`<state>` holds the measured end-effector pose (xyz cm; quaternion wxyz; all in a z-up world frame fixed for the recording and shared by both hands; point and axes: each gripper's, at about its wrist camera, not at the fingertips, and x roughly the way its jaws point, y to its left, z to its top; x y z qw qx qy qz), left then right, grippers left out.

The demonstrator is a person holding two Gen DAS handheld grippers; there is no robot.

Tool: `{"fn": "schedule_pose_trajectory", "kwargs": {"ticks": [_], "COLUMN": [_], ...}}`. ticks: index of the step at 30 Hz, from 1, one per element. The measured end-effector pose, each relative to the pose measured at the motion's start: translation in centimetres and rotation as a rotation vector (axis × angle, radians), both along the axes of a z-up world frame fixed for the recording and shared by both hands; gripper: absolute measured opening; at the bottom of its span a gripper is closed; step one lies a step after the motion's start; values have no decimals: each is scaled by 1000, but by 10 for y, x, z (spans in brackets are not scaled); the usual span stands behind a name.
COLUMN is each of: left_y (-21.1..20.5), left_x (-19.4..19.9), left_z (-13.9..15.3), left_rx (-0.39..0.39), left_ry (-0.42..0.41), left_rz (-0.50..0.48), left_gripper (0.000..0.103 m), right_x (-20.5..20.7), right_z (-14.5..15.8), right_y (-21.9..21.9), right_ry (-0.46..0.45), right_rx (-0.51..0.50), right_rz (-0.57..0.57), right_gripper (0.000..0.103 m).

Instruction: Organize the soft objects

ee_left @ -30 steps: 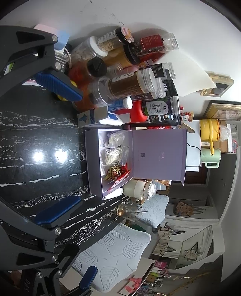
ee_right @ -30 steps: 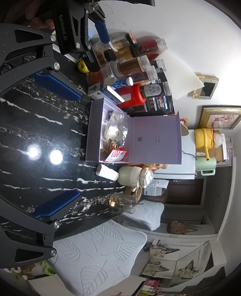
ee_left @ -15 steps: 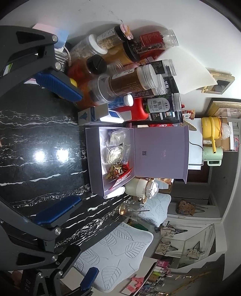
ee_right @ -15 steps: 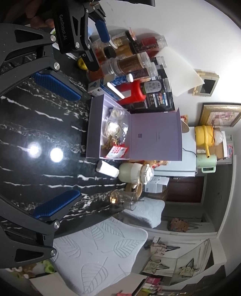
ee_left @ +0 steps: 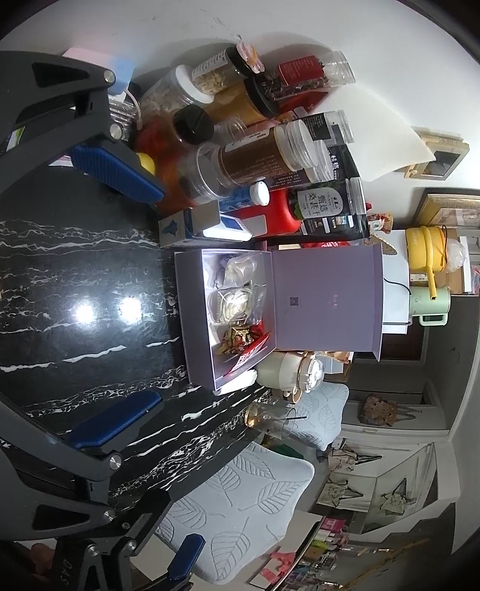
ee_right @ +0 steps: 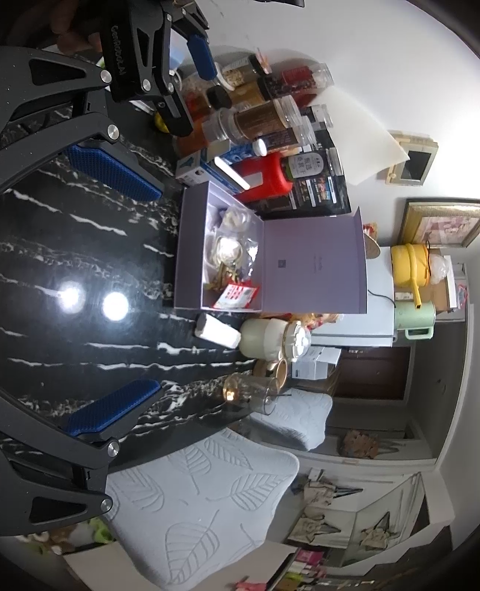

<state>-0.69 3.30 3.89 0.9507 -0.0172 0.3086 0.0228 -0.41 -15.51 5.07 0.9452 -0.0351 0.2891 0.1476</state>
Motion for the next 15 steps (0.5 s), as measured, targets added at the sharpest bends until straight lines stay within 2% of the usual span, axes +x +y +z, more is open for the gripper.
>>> {"fn": "schedule_pose_trajectory", "kwargs": {"ticks": [15], "left_y": [0], "left_x": [5], "left_z": [-5], "left_rx": [-12], "left_ry": [11], "left_rz": [-21], "left_gripper": [103], "right_x": [6], "right_z": [-3], "right_y": [0], "right_ry": [16], "right_rx": [-11], "right_rz": [-11], "right_gripper": [98]}}
